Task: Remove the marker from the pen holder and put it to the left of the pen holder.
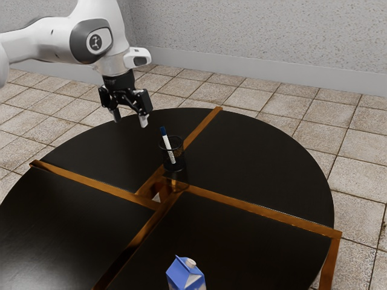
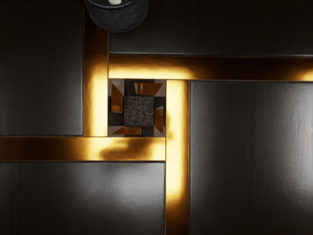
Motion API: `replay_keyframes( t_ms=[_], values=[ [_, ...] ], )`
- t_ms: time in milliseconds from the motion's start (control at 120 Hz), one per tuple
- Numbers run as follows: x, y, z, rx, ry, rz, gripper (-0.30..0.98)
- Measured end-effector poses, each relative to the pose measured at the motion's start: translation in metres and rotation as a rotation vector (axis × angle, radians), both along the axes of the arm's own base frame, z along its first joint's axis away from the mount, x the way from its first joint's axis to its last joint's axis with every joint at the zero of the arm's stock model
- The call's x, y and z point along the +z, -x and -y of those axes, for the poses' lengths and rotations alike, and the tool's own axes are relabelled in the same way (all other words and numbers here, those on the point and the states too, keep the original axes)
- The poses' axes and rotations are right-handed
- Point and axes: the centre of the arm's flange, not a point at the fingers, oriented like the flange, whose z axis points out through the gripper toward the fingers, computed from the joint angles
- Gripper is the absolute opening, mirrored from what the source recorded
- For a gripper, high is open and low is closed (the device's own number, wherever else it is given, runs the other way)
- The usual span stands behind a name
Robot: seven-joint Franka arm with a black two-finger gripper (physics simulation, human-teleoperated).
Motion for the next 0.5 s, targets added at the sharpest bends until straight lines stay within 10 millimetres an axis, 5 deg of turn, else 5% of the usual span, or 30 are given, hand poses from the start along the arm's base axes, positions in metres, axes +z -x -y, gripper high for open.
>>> replay_keyframes(
  t_ms=[167,300,500],
  values=[
    [-0.004,0.001,0.000,0.004,0.002,-0.006,0.69],
    [-0.037,-0.010,-0.013,0.031,0.019,-0.029,0.69],
    [-0.133,-0.136,-0.057,0.085,0.048,0.012,0.69]
  ],
)
